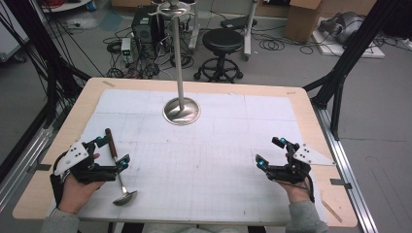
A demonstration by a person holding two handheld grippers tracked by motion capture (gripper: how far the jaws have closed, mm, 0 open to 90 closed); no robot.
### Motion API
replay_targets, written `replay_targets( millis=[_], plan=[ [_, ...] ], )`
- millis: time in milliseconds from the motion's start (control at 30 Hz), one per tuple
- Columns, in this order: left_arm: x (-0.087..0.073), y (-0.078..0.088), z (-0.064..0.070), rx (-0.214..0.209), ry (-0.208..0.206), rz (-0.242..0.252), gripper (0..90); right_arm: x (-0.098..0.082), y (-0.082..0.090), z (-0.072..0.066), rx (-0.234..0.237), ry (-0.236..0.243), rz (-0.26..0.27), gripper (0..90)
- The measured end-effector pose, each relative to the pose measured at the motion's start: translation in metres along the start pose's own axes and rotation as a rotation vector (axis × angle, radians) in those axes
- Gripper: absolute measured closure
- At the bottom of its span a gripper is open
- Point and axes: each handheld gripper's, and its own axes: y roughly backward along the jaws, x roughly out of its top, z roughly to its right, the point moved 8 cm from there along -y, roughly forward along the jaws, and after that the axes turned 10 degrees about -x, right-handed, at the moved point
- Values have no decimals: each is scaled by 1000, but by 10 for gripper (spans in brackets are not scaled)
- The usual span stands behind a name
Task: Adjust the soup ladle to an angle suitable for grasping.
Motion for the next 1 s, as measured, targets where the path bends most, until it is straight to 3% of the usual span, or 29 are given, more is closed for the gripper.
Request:
replay_targets(
  millis=[433, 633, 867, 1000],
  plan=[
    [0, 1, -1, 13, -4, -4, 17, -2, -2, 0, -1, 2, -14, 92],
    [1, 3, -5, 43, -12, 2, 17, -1, -1, -1, -2, 3, -5, 92],
    [-2, 7, -14, 104, -26, -40, 21, -3, -2, -2, 7, 10, -20, 92],
    [-2, 9, -16, 124, -33, -42, 120, -4, -3, -3, 12, 14, -28, 92]
  ],
)
